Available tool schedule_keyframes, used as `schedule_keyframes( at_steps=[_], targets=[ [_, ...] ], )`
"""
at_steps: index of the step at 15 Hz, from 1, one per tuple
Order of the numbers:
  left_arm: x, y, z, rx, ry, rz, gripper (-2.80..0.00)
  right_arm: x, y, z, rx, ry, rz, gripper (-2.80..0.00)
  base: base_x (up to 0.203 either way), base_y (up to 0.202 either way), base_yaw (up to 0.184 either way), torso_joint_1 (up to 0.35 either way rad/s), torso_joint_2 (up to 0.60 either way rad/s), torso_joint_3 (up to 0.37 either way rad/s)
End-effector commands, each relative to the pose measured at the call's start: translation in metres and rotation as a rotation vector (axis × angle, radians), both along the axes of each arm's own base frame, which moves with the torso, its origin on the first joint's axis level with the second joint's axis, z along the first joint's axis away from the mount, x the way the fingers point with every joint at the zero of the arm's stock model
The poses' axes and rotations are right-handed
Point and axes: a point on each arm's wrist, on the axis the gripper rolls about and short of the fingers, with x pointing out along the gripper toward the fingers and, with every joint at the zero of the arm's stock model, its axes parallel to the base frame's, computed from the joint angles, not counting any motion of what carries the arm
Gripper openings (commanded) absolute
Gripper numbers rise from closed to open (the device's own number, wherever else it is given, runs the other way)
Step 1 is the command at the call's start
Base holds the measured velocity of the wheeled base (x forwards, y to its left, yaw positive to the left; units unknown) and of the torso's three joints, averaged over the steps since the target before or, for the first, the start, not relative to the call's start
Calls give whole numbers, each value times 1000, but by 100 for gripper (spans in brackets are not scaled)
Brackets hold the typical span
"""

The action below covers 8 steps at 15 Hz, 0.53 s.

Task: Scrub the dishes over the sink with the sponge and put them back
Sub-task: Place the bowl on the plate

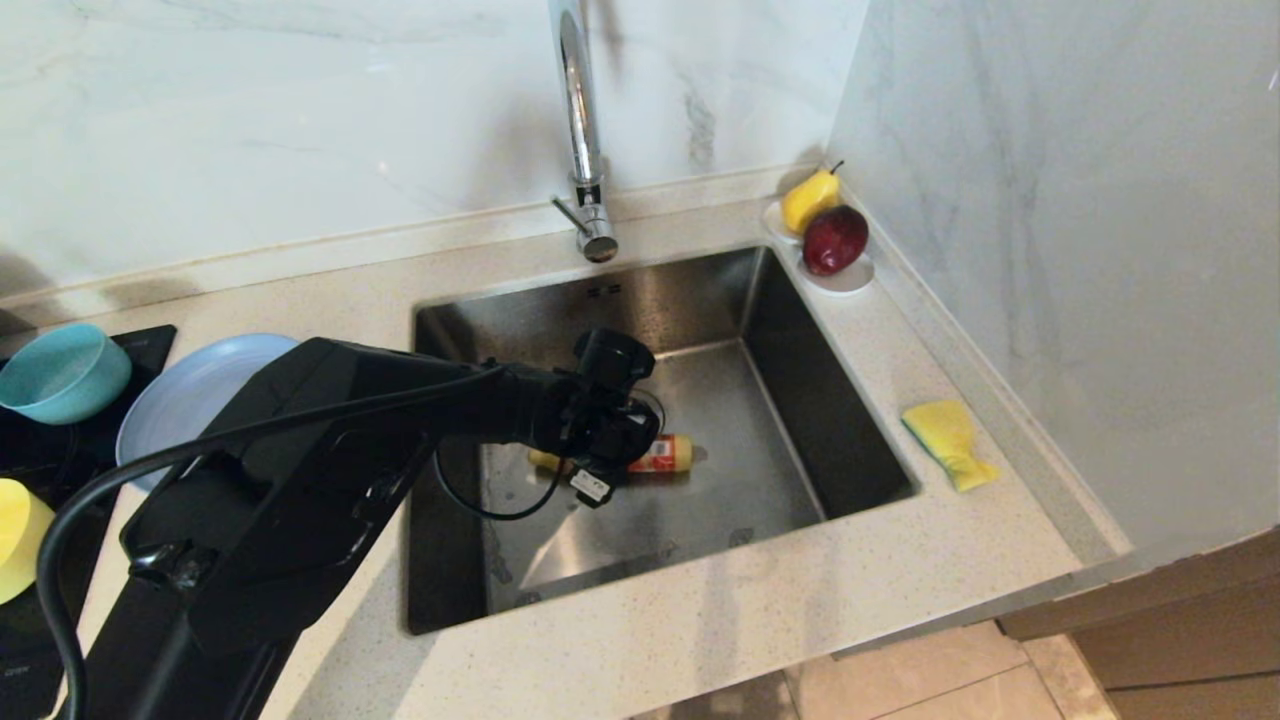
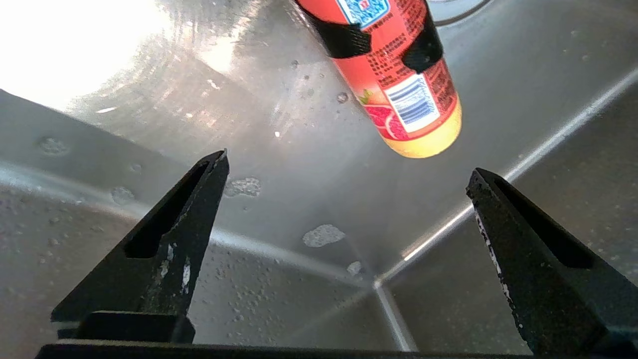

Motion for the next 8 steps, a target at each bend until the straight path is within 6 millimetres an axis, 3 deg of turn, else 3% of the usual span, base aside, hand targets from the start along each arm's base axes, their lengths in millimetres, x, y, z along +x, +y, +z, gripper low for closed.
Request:
schedule_keyframes(
  at_steps=[1,8],
  targets=[
    [1,2,-2,3,7,10,0,0,0,0,0,1,0,-280,0,0,0,0,0,0],
    [6,3,-13,5,17,14,0,0,0,0,0,1,0,-280,0,0,0,0,0,0]
  ],
)
